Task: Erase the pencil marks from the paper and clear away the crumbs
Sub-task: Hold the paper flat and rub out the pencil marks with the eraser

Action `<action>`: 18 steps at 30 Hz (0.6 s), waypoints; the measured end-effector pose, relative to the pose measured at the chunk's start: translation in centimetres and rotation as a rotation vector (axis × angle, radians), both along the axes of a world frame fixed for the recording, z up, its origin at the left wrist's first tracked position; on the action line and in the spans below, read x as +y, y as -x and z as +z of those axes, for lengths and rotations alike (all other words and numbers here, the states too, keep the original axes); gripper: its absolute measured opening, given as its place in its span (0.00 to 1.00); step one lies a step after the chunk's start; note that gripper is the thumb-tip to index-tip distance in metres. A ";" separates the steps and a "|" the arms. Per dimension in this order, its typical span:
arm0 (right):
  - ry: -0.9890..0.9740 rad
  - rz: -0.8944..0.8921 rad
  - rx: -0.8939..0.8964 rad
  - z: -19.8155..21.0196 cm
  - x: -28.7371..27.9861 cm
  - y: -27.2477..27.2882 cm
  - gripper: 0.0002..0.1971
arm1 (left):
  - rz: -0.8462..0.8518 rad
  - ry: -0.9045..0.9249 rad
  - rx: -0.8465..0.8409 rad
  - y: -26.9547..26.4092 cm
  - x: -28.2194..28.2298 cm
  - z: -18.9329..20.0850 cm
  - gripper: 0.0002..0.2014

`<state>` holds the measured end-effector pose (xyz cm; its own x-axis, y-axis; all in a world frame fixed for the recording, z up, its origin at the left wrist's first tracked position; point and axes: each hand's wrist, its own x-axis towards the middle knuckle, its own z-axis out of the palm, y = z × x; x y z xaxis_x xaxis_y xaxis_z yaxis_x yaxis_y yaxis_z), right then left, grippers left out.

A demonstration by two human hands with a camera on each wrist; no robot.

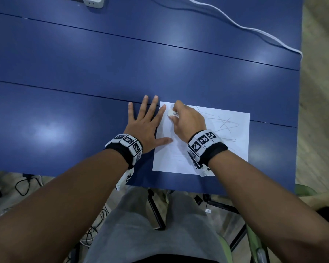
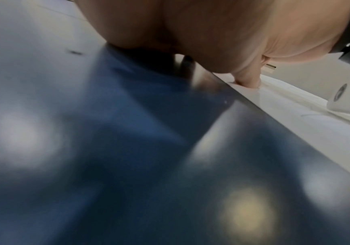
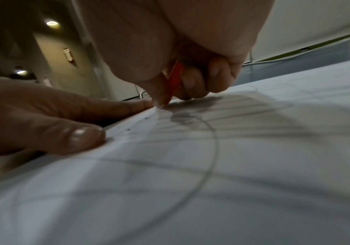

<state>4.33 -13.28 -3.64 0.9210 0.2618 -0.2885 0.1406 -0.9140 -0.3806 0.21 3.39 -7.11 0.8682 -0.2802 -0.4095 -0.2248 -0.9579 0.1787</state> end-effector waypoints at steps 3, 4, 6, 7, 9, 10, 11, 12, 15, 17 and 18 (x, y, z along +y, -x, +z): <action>-0.027 -0.057 -0.003 0.0 0.2 0.2 0.09 | 0.001 0.000 0.004 0.0 0.0 0.0 0.55; -0.032 -0.044 -0.001 0.0 0.4 0.6 0.09 | 0.000 -0.001 0.002 0.0 0.0 0.0 0.55; -0.030 0.002 0.007 0.0 0.4 1.2 0.09 | -0.004 -0.006 -0.003 0.0 0.1 0.0 0.55; -0.024 0.010 0.009 0.0 0.2 1.1 0.09 | -0.005 -0.009 0.000 0.0 0.1 -0.1 0.54; -0.024 -0.028 0.002 0.0 -0.6 0.5 0.09 | -0.002 -0.003 0.008 0.0 0.0 0.0 0.54; -0.032 -0.059 -0.005 0.0 -1.0 0.2 0.09 | 0.000 0.003 0.008 0.0 0.0 0.0 0.54; -0.040 -0.081 -0.010 -0.1 -1.2 0.1 0.09 | 0.002 0.005 0.006 0.0 0.0 0.0 0.54; -0.047 -0.088 -0.010 -0.1 -1.2 0.2 0.09 | 0.001 0.005 0.003 0.0 0.1 0.1 0.54; -0.053 -0.025 0.000 -0.3 -1.1 1.2 0.08 | -0.004 -0.006 -0.009 0.1 0.2 -0.1 0.54; -0.039 -0.009 -0.002 -0.3 -1.4 1.3 0.09 | -0.004 -0.008 -0.013 0.1 0.1 -0.2 0.54; -0.038 -0.028 -0.008 -0.3 -1.6 1.0 0.09 | -0.003 -0.007 -0.012 0.0 0.1 -0.1 0.54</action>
